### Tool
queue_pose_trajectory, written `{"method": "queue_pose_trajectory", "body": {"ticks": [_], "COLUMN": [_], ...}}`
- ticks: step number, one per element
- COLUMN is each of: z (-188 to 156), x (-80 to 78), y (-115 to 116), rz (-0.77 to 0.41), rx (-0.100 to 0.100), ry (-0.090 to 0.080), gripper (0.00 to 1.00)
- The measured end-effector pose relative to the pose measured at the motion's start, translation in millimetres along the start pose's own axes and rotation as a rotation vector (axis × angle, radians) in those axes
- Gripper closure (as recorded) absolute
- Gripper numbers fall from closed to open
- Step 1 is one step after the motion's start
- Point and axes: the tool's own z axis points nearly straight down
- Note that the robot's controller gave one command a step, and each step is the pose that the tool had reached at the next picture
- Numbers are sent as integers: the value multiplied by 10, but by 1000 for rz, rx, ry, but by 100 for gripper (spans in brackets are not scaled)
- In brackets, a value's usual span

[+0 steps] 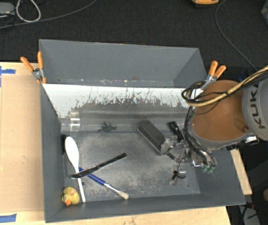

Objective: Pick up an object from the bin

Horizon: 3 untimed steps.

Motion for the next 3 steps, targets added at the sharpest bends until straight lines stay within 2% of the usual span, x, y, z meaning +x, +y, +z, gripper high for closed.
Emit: {"method": "queue_pose_trajectory", "body": {"ticks": [1, 2, 3], "z": [-41, 546, 397], "x": [-18, -866, -945], "y": [1, -359, -296], "rz": [-1, 65, 348], "rx": [0, 0, -3], "ry": [-8, -13, -10], "gripper": [0, 0, 0]}}
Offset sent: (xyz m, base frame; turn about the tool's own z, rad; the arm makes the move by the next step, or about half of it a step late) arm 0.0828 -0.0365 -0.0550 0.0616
